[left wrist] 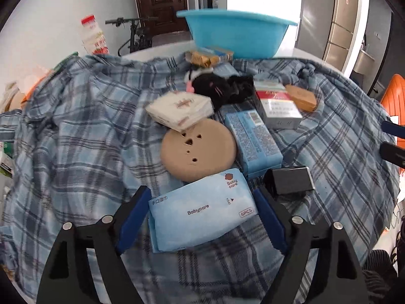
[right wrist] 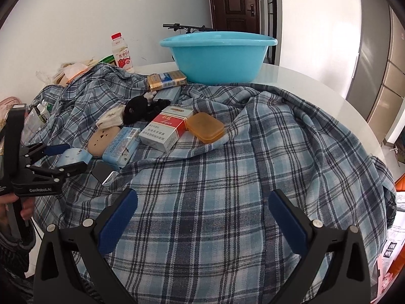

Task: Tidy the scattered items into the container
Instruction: 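Grasp the Babycare wipes pack on the shirt with the left gripper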

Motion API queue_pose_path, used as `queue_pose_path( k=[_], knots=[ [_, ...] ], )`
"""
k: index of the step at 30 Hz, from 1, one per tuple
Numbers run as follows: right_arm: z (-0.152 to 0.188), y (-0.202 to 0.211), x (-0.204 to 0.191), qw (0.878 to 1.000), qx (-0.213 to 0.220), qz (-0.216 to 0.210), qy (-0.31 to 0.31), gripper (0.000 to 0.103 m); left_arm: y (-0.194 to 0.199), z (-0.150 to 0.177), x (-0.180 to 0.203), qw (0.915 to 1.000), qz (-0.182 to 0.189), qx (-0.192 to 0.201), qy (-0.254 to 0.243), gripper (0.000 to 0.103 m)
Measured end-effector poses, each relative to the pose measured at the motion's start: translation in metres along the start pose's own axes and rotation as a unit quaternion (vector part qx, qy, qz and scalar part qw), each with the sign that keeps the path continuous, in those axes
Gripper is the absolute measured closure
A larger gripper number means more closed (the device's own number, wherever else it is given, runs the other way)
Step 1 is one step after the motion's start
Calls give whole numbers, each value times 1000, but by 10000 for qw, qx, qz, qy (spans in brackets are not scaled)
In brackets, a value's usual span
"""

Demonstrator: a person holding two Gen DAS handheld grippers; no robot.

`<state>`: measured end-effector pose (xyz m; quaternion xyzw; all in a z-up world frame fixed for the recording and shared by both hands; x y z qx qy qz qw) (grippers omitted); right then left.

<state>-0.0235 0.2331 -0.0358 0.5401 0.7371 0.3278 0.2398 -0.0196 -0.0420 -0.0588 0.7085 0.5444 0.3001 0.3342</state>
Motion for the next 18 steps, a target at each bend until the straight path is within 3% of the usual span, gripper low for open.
queue_pose_path(
  k=[6, 10, 14, 18],
  knots=[
    [-5, -4, -14, 9993, -18, -303, 239, 0, 36, -5, -14, 9996, -97, 257, 90, 19],
    [-11, -9, -34, 9966, -47, -717, 412, 0, 33, -6, -18, 9994, -55, 256, 213, 19],
    [-14, -21, -57, 9938, -221, -861, 674, 0, 26, -9, -10, 9992, 195, 258, 255, 19],
    [-13, -36, -78, 9900, -387, -1092, 805, 0, 18, -17, -1, 9989, 210, 313, 267, 19]
  ],
)
Point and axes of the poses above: each gripper's, at about its wrist camera, not at the fingertips, and y roughly against the way its jaws point, x to its right, z to its underside, the point moved 1 cm from there along -y, roughly the way its jaws point, and after that the axes turned 7 degrees about z, right-handed, at the moved point
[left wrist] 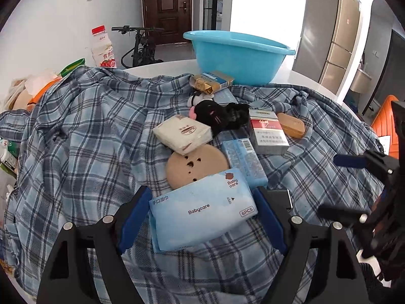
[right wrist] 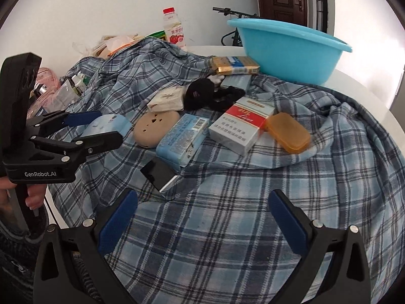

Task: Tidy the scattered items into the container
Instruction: 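Grasp the Babycare wipes pack on the shirt with the left gripper, then hold the wipes pack in the left gripper while the right gripper grasps the black case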

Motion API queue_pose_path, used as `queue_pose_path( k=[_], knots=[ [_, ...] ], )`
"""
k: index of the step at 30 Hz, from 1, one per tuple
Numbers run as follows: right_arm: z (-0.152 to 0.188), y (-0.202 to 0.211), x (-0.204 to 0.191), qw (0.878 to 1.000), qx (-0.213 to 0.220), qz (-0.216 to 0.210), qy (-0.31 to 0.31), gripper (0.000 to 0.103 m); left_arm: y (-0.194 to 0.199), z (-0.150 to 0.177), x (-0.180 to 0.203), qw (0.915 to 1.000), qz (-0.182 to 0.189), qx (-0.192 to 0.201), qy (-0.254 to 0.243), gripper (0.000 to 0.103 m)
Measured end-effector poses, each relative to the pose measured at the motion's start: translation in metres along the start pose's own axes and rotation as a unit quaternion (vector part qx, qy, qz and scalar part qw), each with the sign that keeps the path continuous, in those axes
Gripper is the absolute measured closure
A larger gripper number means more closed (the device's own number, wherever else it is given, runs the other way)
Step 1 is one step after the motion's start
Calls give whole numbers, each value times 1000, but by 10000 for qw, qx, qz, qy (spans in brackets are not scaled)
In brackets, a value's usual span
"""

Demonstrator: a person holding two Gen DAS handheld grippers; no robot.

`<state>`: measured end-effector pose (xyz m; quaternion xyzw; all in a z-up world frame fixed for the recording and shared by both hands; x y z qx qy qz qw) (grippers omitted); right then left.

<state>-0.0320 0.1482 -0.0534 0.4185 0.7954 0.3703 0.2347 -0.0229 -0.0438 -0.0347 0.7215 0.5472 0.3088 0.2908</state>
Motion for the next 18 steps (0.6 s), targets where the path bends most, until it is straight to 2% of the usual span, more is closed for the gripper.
queue_pose_path(
  k=[4, 8, 12, 18],
  knots=[
    [-2, -13, -17, 9996, -19, -54, 272, 0, -4, -6, -1, 10000, -76, 50, -26, 19],
    [-4, -22, -28, 9989, 34, -145, 440, 13, -4, -7, -12, 9997, -176, 101, 139, 19],
    [-6, -31, -33, 9987, -13, -213, 466, 15, -5, -5, -23, 9991, -288, 96, 295, 19],
    [-7, -36, -39, 9983, 14, -229, 531, 17, -6, 1, -27, 9990, -256, 59, 359, 19]
  ],
)
Point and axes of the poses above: each gripper's, at about its wrist camera, not at the fingertips, and y roughly against the way its jaws point, x to its right, z to its underside, the point moved 1 cm from there along -y, roughly the way its jaws point, and after that the axes turned 7 degrees about z, right-handed, at the moved point
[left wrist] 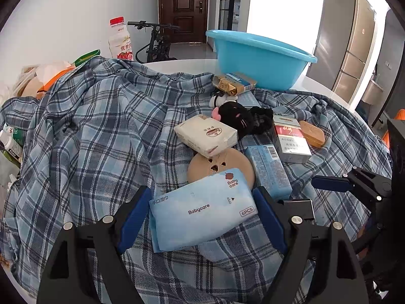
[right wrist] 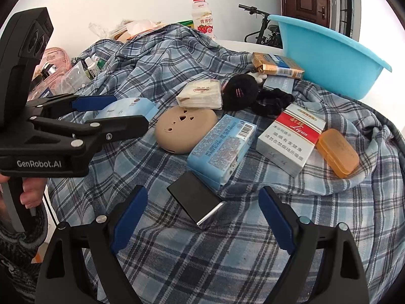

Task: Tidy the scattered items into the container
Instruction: 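Hold the wipes pack in the left gripper while the right gripper grasps the black case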

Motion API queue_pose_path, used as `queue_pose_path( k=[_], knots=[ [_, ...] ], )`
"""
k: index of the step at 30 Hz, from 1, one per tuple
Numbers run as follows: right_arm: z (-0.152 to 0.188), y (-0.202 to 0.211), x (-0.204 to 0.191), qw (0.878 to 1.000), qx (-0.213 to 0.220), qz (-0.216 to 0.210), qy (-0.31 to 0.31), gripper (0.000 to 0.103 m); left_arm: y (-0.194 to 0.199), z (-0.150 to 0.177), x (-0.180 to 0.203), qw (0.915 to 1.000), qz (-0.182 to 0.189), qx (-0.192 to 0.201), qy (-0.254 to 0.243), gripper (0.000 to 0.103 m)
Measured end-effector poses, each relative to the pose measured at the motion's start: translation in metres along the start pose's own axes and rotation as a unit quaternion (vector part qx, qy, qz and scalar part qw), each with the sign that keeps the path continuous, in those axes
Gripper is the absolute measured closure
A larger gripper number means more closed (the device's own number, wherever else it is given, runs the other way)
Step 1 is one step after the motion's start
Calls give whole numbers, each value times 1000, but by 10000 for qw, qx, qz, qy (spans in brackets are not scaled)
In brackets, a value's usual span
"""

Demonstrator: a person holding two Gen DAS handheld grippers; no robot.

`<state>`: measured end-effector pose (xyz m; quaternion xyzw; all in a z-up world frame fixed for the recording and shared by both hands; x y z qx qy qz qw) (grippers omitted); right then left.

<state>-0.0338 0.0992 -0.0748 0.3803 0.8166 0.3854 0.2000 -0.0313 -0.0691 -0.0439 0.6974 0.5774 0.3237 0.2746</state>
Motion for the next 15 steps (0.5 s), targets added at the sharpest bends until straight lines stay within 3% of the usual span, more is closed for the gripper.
queue_pose_path(
  k=[1, 4, 15],
  knots=[
    [0, 0, -2, 10000, 40, 6, 29, 21, 0, 1, 0, 10000, -3, 5, 0, 19],
    [1, -3, -7, 9998, 55, 40, 208, 54, -1, 1, 0, 10000, -3, -6, 4, 19],
    [10, 18, -4, 9973, 199, 548, 447, 70, -1, -4, 13, 9999, 102, 66, -72, 19]
  ],
)
Point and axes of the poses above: each gripper's, at about its wrist camera, not at the fingertips, and y roughly against the way its jaws point, x to its right, z to its underside, the point moved 1 cm from there along -y, roughly the way its jaws point, and after that the axes turned 7 degrees about z, right-handed, at the moved point
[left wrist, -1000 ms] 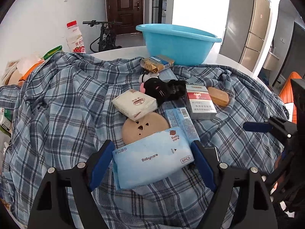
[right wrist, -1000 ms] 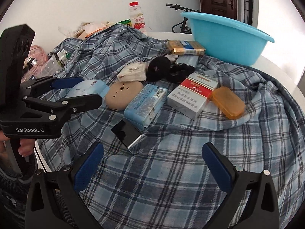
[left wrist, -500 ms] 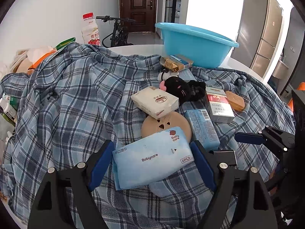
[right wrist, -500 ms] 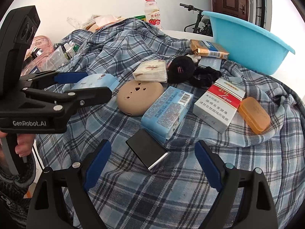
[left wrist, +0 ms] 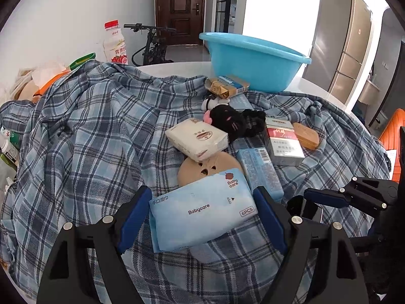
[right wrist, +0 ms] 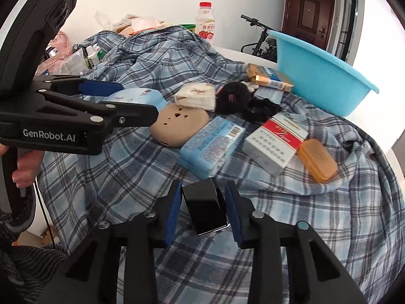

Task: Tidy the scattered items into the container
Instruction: 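Hold the wipes pack in the left gripper while the right gripper grasps the black case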

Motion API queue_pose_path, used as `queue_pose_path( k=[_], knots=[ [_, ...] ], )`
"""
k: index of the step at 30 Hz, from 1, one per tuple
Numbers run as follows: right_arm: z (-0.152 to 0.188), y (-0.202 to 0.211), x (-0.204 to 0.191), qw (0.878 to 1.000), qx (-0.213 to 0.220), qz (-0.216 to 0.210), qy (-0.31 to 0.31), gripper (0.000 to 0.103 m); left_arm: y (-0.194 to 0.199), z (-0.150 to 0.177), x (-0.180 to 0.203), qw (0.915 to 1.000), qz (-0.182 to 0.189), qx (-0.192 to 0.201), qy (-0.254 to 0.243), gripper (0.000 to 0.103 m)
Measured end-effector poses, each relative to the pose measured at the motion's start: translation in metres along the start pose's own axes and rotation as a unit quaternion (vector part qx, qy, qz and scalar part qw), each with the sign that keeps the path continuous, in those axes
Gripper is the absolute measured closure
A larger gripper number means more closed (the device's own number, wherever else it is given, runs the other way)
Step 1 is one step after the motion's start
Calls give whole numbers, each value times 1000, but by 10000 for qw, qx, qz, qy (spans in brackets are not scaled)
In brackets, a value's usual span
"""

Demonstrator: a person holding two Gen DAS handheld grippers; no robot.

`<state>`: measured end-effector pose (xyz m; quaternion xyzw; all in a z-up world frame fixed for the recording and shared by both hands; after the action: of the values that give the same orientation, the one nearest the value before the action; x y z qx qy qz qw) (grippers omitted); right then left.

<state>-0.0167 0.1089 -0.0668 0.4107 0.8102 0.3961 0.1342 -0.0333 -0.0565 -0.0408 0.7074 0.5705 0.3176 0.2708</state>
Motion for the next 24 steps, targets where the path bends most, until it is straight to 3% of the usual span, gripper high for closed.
queue_pose_path(
  k=[14, 20, 24],
  knots=[
    [25, 20, 57, 9961, -16, 154, -868, 75, -5, -9, 30, 9995, 126, -11, -282, 19],
    [33, 20, 61, 9957, 101, 428, -821, 75, -12, -9, 38, 9991, 190, -100, -376, 19],
    [45, 2, 59, 9947, -212, 384, -926, 74, -13, -6, 40, 9989, 190, -125, -411, 19]
  ],
)
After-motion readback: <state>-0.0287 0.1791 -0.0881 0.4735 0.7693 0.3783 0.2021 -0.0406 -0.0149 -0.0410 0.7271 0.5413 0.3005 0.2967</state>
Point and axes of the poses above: each gripper's, at about its wrist camera, not at the fingertips, and y roughly against the way its jaws point, x to its right, z to its underside, the point moved 1 cm from there along -y, roughly the way its jaws point, and after that the axes turned 7 degrees about z, right-handed, at the moved point
